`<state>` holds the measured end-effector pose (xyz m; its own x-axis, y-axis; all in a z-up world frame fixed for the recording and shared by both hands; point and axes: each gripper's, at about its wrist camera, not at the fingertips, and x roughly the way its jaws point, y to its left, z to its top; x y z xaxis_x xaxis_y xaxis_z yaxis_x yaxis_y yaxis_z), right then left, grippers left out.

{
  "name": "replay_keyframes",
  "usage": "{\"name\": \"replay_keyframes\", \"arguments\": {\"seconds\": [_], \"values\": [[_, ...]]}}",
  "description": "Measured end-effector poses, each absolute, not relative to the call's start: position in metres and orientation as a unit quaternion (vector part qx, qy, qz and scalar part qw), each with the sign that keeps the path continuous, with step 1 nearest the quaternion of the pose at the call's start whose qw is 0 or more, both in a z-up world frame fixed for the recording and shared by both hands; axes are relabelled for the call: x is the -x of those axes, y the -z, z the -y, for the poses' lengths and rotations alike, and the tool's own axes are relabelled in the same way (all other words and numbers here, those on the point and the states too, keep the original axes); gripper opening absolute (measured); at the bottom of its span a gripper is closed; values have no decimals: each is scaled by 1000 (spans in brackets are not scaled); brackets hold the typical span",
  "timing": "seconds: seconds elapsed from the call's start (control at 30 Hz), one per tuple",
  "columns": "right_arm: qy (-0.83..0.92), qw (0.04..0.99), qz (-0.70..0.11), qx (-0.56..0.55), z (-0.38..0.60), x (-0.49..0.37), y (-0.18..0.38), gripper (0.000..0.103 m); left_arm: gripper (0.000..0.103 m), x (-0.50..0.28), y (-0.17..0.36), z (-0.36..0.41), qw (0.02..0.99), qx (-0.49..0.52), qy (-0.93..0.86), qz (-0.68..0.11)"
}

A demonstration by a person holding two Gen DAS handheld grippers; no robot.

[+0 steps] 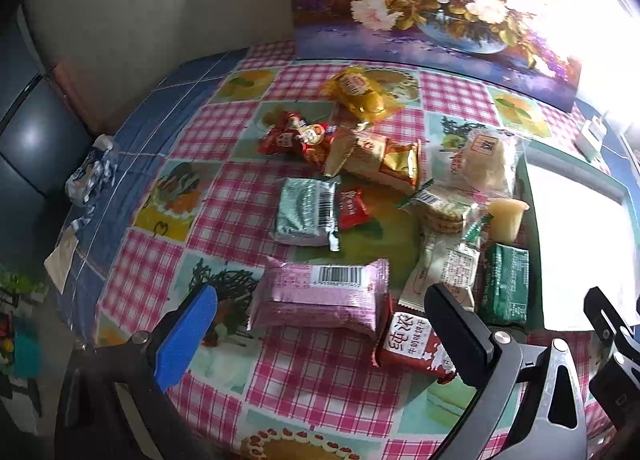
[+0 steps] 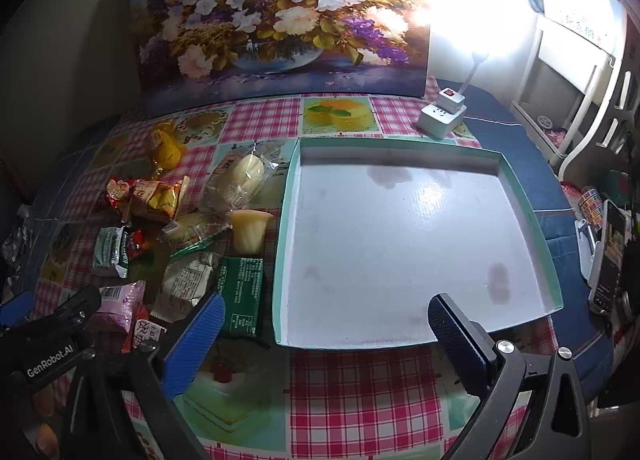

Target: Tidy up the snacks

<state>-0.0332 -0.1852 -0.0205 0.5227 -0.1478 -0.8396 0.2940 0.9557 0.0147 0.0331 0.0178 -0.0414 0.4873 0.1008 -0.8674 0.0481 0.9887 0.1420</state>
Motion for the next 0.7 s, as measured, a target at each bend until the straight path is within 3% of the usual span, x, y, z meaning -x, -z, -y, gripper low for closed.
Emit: {"name": "replay_keyframes", "arguments": {"seconds": [0.7], "values": [[126, 870, -469, -81, 186, 34, 20, 103, 103, -32, 41, -20, 861, -58, 13, -506]]}}
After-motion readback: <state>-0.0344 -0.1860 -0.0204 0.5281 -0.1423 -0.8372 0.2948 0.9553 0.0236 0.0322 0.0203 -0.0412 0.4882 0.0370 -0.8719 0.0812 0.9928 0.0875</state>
